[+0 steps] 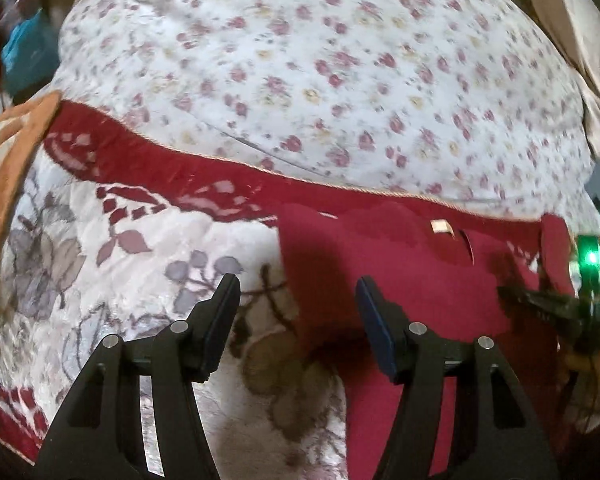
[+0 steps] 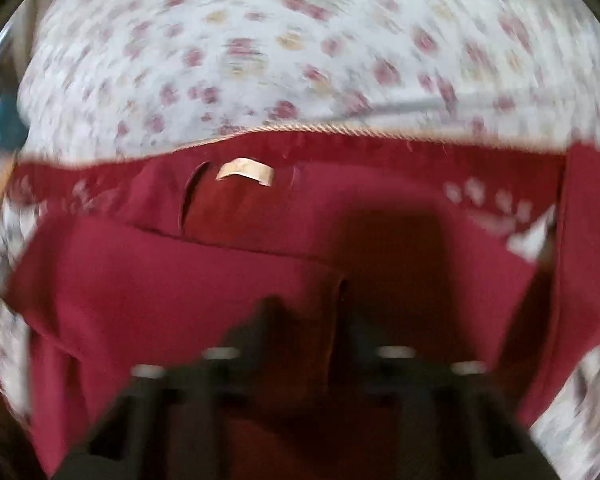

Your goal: Fold small clothes

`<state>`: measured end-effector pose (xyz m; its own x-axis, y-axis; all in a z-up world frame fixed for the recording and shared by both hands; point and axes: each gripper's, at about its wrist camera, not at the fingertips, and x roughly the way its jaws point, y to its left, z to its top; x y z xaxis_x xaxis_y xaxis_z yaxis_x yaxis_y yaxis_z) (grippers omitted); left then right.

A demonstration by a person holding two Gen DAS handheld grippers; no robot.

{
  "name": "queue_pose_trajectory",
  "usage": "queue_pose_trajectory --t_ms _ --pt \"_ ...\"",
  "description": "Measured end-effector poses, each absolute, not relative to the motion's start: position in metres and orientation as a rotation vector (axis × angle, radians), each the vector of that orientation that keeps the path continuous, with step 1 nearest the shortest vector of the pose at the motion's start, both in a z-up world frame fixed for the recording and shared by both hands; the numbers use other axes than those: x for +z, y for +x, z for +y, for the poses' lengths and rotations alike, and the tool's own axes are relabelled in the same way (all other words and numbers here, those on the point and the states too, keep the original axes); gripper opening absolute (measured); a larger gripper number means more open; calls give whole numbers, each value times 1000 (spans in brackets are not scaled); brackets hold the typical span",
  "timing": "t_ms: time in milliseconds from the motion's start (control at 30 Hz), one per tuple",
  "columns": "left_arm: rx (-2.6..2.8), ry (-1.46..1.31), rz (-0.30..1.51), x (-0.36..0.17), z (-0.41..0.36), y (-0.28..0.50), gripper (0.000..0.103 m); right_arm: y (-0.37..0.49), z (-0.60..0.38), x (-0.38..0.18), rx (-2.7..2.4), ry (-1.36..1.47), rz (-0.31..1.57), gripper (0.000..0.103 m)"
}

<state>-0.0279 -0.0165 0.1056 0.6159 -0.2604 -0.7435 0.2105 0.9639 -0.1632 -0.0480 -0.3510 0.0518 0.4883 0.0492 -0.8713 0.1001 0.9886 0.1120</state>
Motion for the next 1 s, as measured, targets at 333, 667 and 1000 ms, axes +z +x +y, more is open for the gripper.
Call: queue_pose_trajectory --t_ms 333,667,1000 --pt "-311 -46 857 107 -52 -21 60 -70 -412 101 -204 158 897 4" --pt "-286 87 1020 41 -102 6 60 -69 -446 76 -354 217 966 30" --pt "-269 101 1013 36 -106 3 60 -56 -402 46 -176 174 1062 42"
